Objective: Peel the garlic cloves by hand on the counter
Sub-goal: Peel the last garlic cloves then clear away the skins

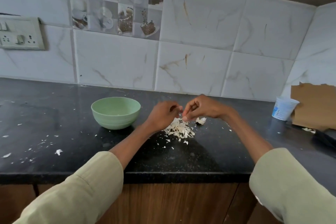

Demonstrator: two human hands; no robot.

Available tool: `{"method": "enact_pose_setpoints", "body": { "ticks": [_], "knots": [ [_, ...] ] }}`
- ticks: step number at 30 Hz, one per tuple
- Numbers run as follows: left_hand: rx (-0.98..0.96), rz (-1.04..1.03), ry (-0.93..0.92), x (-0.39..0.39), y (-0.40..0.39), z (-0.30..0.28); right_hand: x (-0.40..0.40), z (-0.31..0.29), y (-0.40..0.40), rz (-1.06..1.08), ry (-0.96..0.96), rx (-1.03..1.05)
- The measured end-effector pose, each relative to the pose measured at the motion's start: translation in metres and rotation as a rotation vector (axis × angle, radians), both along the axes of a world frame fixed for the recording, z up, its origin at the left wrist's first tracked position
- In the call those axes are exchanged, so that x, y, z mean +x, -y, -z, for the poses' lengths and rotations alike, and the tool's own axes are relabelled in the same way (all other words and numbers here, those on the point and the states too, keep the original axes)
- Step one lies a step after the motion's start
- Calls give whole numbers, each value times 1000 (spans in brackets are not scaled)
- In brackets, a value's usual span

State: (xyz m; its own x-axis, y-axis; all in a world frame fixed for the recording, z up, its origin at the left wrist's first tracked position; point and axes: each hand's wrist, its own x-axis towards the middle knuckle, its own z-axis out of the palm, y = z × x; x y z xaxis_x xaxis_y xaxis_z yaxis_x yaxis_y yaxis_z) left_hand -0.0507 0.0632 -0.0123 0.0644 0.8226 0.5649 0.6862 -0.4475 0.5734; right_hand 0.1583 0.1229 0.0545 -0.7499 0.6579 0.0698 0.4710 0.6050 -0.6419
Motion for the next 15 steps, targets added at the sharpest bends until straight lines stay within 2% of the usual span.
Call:
{"method": "enact_pose_setpoints", "body": {
  "ticks": [3, 5, 8, 11, 15],
  "knots": [
    [66, -25, -84, -2, 1, 6, -9, 0, -10, -35, -12, -84],
    [105, -54, -95, -5, 2, 6, -17, 8, -18, -7, -117, -121],
    [133, -89, -33, -7, 5, 2, -23, 29, -26, 54, -289, -113],
    [126, -80, 28, -8, 5, 4, -22, 41, -30, 87, -358, -75],
    [117, -59, 57, -7, 6, 6, -18, 41, -37, 90, -439, -192]
  ]
}}
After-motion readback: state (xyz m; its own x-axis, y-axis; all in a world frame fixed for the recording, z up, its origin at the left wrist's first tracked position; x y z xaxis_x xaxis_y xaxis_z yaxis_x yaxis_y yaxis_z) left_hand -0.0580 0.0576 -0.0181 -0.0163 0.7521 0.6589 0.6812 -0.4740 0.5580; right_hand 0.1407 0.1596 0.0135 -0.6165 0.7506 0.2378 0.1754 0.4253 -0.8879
